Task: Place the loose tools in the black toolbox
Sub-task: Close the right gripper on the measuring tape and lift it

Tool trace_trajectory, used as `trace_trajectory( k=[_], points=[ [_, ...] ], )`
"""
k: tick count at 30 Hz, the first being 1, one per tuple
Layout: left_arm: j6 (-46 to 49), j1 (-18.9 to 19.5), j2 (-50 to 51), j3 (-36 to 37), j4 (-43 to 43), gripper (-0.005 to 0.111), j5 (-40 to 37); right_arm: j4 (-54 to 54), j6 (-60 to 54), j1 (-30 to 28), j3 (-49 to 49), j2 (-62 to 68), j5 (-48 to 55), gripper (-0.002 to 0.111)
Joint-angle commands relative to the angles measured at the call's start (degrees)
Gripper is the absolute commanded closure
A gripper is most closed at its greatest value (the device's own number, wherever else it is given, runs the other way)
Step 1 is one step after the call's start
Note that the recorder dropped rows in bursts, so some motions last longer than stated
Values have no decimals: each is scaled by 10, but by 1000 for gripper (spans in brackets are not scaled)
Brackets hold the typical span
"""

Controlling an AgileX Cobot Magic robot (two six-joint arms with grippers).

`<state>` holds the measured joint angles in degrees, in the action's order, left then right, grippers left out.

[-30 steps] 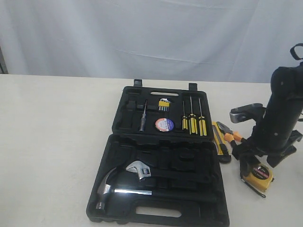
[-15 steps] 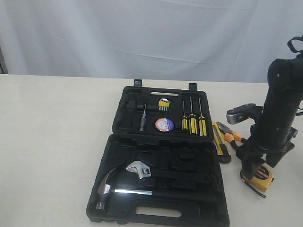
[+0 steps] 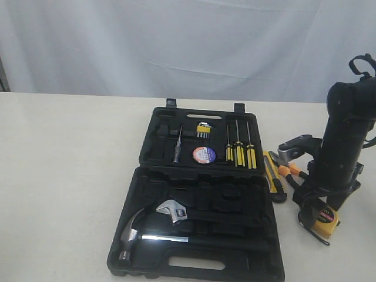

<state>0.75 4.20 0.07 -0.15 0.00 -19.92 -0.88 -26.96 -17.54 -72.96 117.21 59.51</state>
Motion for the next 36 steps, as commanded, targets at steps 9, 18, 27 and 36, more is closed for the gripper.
trace_trajectory(
  k=[9,18,27,36],
  points=[
    [-3,-3,-1,1,0,107,3,-11,12,-3,-3,18,3,52],
    [-3,-3,-1,1,0,107,3,-11,29,-3,-3,17,8,56],
    [-3,-3,-1,1,0,107,3,-11,51,-3,-3,-19,5,66],
    [-3,-3,-1,1,0,107,3,9,51,45,-22,-127,40,66]
  ],
)
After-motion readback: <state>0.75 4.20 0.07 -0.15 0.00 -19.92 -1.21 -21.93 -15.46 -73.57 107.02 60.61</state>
